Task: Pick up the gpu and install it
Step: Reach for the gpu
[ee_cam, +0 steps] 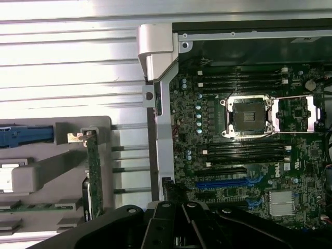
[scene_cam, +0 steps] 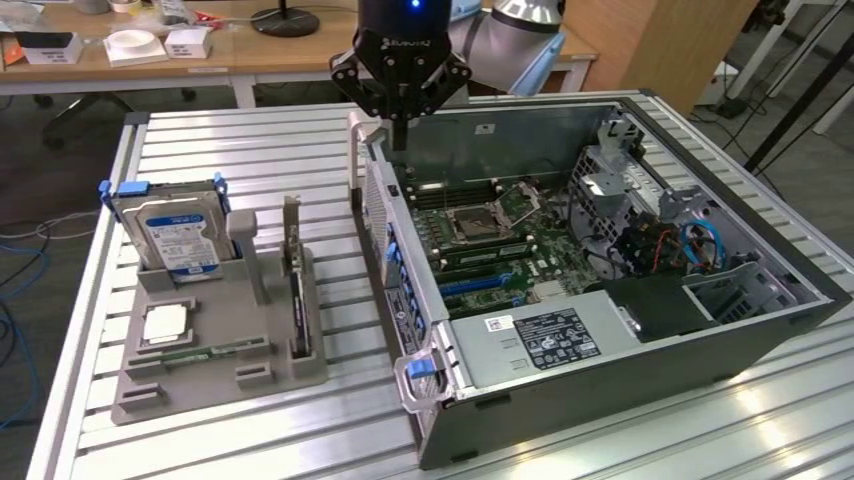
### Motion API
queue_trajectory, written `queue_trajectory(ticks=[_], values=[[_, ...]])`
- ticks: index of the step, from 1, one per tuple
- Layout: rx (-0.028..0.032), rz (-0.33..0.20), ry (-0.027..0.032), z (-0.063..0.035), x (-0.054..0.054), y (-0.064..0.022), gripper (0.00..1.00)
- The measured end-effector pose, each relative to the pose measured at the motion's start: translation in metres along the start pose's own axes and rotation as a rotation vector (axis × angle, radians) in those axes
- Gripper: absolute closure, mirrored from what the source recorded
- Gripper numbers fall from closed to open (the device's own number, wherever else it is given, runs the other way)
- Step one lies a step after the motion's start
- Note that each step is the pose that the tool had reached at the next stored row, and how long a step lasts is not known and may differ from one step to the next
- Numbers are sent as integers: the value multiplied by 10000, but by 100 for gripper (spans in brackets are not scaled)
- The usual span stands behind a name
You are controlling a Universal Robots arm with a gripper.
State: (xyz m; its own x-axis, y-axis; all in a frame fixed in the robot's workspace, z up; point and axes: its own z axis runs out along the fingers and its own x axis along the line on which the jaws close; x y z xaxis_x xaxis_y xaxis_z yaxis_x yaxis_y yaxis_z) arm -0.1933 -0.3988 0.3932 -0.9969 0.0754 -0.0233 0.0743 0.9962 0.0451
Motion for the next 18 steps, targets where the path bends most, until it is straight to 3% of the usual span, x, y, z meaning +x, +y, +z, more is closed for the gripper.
queue_trajectory(ticks=[18], values=[[0, 0, 0, -3, 120, -9, 89]])
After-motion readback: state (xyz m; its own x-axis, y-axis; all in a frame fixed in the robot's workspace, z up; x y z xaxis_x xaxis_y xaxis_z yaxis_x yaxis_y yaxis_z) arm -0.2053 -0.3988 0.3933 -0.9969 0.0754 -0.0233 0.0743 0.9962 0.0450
